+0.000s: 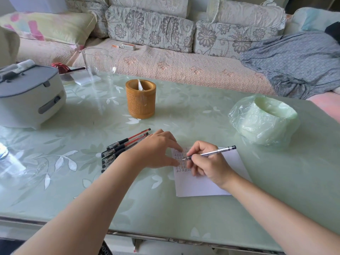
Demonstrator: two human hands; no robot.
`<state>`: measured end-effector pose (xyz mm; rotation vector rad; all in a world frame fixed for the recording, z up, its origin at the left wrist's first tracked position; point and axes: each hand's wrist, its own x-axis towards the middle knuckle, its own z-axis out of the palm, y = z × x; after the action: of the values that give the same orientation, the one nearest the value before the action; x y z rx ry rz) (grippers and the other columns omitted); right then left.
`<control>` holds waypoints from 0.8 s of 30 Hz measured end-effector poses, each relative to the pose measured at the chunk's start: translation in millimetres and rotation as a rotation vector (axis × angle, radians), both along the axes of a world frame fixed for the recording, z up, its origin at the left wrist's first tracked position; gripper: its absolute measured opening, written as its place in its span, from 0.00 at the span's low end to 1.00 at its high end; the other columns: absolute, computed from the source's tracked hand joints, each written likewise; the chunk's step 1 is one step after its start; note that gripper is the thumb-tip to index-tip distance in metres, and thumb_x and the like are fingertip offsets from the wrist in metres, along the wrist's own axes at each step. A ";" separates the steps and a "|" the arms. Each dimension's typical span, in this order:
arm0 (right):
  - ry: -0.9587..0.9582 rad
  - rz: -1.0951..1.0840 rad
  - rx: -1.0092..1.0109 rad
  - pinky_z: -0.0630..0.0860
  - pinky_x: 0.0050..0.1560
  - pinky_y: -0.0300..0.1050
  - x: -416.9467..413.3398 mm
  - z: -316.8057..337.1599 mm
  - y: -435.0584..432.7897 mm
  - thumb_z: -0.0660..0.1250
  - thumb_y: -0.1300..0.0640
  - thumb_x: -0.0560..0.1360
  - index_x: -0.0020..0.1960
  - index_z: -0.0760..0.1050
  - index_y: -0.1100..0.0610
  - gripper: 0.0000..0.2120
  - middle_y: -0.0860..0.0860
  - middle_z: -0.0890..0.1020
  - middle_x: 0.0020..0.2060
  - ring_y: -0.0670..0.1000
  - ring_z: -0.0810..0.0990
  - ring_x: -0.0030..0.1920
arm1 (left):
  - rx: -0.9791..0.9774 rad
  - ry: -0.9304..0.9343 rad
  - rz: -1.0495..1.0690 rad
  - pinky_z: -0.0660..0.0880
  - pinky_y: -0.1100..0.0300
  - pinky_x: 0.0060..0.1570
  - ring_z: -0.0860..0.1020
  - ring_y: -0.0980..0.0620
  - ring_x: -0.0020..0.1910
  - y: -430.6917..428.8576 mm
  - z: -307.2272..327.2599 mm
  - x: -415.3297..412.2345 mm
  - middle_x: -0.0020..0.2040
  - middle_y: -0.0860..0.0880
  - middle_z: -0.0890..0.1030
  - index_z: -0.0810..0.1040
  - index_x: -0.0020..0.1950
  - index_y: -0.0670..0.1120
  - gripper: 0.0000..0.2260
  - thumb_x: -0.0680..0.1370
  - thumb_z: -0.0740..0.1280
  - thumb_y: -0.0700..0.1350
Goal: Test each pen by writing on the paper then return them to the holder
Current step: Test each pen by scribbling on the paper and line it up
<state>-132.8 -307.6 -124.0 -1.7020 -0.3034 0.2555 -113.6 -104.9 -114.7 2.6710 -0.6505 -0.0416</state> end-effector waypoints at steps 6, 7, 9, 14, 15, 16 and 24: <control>-0.009 0.117 -0.088 0.65 0.24 0.39 0.4 -4.5 2.8 0.66 0.65 0.66 0.37 0.70 0.57 0.06 0.60 0.73 0.27 0.52 0.70 0.21 | 0.000 -0.027 0.005 0.66 0.61 0.57 0.65 0.58 0.55 -0.6 0.3 -0.7 0.59 0.58 0.74 0.80 0.61 0.58 0.20 0.70 0.74 0.60; -0.014 0.135 -0.121 0.65 0.24 0.38 0.3 -4.8 3.2 0.67 0.65 0.67 0.36 0.71 0.57 0.06 0.58 0.74 0.27 0.52 0.69 0.21 | 0.006 -0.032 0.000 0.65 0.63 0.56 0.65 0.57 0.56 -1.9 0.8 -0.6 0.59 0.58 0.74 0.80 0.61 0.57 0.20 0.70 0.74 0.58; -0.050 0.160 -0.160 0.64 0.24 0.37 -0.6 -5.4 4.6 0.69 0.65 0.68 0.34 0.71 0.57 0.09 0.53 0.74 0.25 0.49 0.68 0.22 | 0.006 -0.027 -0.012 0.64 0.64 0.56 0.66 0.57 0.57 -4.6 1.2 -1.0 0.60 0.58 0.74 0.80 0.61 0.55 0.19 0.71 0.74 0.56; -0.128 0.174 -0.192 0.63 0.30 0.38 -3.0 -7.4 5.3 0.68 0.66 0.66 0.32 0.70 0.55 0.09 0.48 0.72 0.27 0.46 0.67 0.28 | -0.011 0.021 0.005 0.69 0.58 0.60 0.67 0.57 0.59 -5.2 1.8 -1.9 0.60 0.59 0.74 0.80 0.60 0.56 0.21 0.69 0.75 0.57; -0.136 0.173 -0.203 0.63 0.30 0.38 -3.5 -8.2 4.7 0.68 0.66 0.66 0.32 0.70 0.56 0.10 0.47 0.72 0.27 0.46 0.67 0.29 | -0.015 0.025 0.004 0.69 0.58 0.60 0.67 0.57 0.59 -4.7 1.8 -1.3 0.59 0.59 0.74 0.80 0.60 0.56 0.21 0.69 0.75 0.58; -0.146 0.174 -0.215 0.63 0.30 0.38 -4.0 -8.6 4.2 0.68 0.67 0.66 0.32 0.69 0.57 0.10 0.46 0.71 0.27 0.46 0.66 0.29 | -0.018 0.026 0.001 0.69 0.57 0.60 0.67 0.57 0.58 -4.5 1.6 -1.1 0.59 0.59 0.75 0.80 0.60 0.56 0.21 0.69 0.75 0.58; -0.144 0.167 -0.300 0.64 0.32 0.41 -5.0 -8.2 5.3 0.68 0.68 0.69 0.34 0.69 0.58 0.11 0.48 0.72 0.29 0.48 0.67 0.31 | -0.025 0.031 -0.010 0.68 0.60 0.59 0.69 0.56 0.59 -4.1 0.9 -0.5 0.60 0.57 0.75 0.79 0.60 0.55 0.22 0.68 0.75 0.58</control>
<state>-137.8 -302.3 -132.2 -1.9980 -0.5370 0.3139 -114.1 -109.0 -113.8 2.6381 -0.6498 -0.0769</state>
